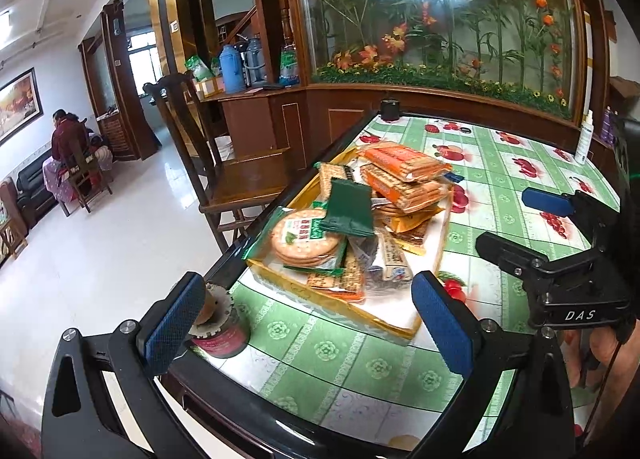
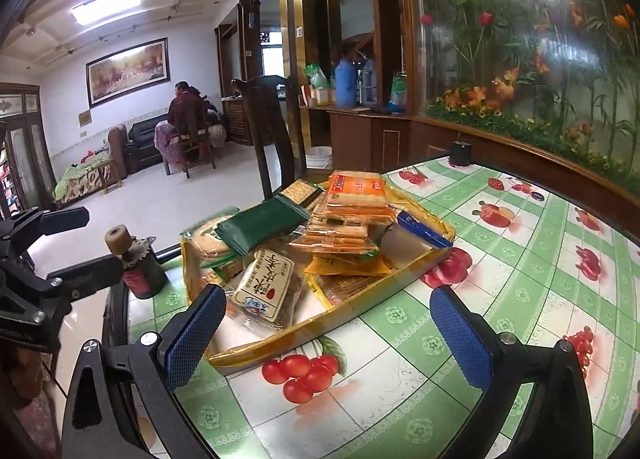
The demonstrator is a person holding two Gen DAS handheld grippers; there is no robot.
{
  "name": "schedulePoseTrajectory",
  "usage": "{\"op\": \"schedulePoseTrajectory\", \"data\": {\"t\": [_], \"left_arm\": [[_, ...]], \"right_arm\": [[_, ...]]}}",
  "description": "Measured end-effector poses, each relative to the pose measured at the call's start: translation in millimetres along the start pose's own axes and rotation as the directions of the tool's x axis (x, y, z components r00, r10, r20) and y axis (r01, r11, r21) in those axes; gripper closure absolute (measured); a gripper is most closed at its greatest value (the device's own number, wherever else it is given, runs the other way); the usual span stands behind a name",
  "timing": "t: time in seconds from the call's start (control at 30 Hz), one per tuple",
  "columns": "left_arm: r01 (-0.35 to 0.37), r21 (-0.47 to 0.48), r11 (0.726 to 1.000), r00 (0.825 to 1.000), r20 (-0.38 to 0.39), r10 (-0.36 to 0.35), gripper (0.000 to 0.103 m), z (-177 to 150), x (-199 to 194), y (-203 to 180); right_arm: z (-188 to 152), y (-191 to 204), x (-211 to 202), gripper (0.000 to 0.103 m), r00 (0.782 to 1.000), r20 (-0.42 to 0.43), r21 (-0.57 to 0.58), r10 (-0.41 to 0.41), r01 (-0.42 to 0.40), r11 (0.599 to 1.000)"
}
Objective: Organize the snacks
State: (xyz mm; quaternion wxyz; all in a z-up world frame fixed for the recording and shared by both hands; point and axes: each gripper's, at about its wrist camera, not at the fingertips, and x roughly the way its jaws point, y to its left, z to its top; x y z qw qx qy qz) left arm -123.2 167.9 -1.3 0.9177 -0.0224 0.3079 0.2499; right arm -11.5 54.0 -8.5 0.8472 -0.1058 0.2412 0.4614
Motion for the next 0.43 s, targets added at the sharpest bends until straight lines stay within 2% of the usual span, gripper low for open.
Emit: {"op": "schedulePoseTrajectory", "data": {"t": [0.13,0.23,0.37,0.43], "left_arm": [[-0.006,0.014,1.000,1.000,0.016,0.006,0.000,2.2,-15.0,-10.8],[-0.002,0.017,1.000,0.999,0.043,0.002,0.006,5.0,-28.5,-17.1],[-0.042,-0.001,0.999,0.997,0.060,0.042,0.005,9.3,-44.6,-25.1],[-0.043,-0.004,0.999,0.998,0.039,0.043,0.000,9.3,-48.2,-27.5]], "right_arm": [[1.0,0.0,-10.6,0.000,1.000,0.001,0.012,0.010,-0.010,1.000],[2.7,0.2,-17.7,0.000,1.000,0.004,0.019,0.007,-0.007,1.000],[4.7,-5.1,-24.9,0.000,1.000,0.004,0.038,0.017,-0.018,0.999],[3.9,-9.1,-22.9,0.000,0.999,-0.012,0.060,0.046,-0.045,0.997]]}}
